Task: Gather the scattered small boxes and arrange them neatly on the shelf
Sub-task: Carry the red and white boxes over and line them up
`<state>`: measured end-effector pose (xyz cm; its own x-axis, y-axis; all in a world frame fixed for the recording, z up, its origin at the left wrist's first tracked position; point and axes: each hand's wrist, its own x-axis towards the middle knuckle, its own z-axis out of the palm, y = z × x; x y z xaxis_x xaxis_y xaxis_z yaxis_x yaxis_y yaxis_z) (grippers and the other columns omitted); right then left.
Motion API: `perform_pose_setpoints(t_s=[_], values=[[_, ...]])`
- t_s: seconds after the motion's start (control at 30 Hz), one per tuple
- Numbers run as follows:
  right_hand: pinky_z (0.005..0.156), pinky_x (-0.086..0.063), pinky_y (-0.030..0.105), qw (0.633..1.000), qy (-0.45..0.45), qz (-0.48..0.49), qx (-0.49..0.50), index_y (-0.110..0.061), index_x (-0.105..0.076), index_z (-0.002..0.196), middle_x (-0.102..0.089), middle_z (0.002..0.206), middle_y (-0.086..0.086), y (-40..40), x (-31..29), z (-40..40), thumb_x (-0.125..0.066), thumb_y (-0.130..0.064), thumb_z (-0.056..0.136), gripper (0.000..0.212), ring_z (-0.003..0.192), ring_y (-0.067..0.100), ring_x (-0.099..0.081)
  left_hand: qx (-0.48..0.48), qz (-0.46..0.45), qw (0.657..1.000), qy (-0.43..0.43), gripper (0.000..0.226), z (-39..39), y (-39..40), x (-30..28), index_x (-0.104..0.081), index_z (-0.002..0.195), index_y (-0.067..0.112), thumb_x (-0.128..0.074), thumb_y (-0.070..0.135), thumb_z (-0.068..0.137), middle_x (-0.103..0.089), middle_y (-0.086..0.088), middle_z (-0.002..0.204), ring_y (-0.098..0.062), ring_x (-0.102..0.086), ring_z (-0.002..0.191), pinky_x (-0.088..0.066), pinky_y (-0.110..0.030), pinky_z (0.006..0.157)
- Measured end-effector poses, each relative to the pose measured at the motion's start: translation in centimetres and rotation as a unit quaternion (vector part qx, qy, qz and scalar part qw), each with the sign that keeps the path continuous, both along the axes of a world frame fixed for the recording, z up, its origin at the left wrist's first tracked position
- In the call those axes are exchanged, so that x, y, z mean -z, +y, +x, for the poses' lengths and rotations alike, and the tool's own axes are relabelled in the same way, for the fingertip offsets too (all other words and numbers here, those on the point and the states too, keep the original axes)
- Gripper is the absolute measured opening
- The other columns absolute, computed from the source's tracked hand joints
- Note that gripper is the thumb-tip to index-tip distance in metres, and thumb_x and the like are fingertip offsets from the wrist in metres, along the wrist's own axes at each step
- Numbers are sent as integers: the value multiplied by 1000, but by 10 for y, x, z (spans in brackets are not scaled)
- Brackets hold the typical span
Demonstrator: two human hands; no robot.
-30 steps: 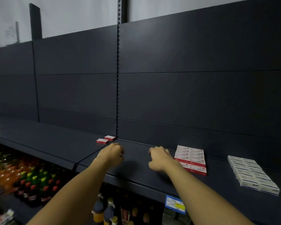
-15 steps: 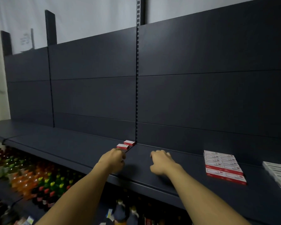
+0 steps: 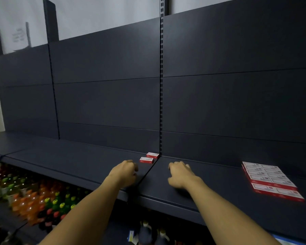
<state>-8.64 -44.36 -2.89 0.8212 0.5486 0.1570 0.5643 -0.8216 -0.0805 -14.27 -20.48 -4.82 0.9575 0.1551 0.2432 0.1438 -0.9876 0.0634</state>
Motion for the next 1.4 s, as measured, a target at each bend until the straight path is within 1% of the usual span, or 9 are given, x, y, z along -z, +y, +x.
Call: perform_pose_setpoints(t_s=[0.2,0.43,0.53,0.63,0.73,0.97,1.2,1.3,1.4], values=[[107,-36,39,1000,-3,2,0,-10,-50,133,-52,133,9,21,3,29,-57,-24,90,45,126,28,-45,6,-11,1000,5,36,28,17,9,-60,131,21,-56,24,96,-52,-1,133,-21,-57,114,-51,-35,95],[104,-37,41,1000,-18,-1,-6,-10,-51,132,-52,132,10,45,2,81,-57,-24,90,44,126,29,-44,8,-8,1000,17,33,76,35,8,-61,128,22,-55,26,95,-53,0,128,-20,-57,112,-52,-37,93],[103,-38,40,1000,-25,3,-10,-10,-51,129,-53,131,10,51,-3,107,-57,-24,90,42,125,29,-45,3,-26,1000,7,32,102,42,4,-61,127,22,-55,31,97,-54,0,127,-20,-57,111,-52,-38,93],[103,-41,39,1000,-19,11,-15,-9,-51,130,-53,131,10,54,-6,132,-56,-22,90,42,124,29,-46,6,-41,999,10,38,128,44,2,-59,131,22,-61,34,95,-53,1,131,-21,-55,116,-50,-38,97],[104,-41,39,1000,-14,18,-21,-9,-50,132,-52,132,10,56,-7,154,-56,-21,90,44,125,29,-46,11,-49,999,19,52,149,44,4,-52,142,22,-65,35,93,-51,2,138,-21,-51,126,-45,-38,104],[103,-41,38,999,7,23,-36,-10,-52,129,-52,131,10,63,7,184,-56,-20,90,41,123,29,-46,34,-36,997,56,49,179,45,14,-50,142,21,-63,32,95,-52,-1,140,-23,-51,127,-43,-40,108],[104,-41,38,999,12,33,-33,-10,-51,130,-50,133,10,80,15,196,-56,-20,91,41,125,29,-44,64,10,996,53,46,190,56,17,-52,140,20,-62,30,97,-54,-3,136,-25,-51,125,-43,-40,106],[105,-41,39,999,11,40,-35,-10,-52,129,-51,133,10,92,20,197,-57,-24,92,41,126,29,-44,70,42,996,38,50,185,63,11,-51,142,18,-64,34,96,-52,-4,131,-25,-48,121,-42,-37,103],[104,-41,39,998,12,44,-39,-11,-53,128,-52,131,8,105,25,198,-64,-33,91,45,125,28,-45,74,69,994,30,48,174,78,1,-56,137,17,-63,40,95,-52,-4,127,-24,-48,118,-43,-36,99]])
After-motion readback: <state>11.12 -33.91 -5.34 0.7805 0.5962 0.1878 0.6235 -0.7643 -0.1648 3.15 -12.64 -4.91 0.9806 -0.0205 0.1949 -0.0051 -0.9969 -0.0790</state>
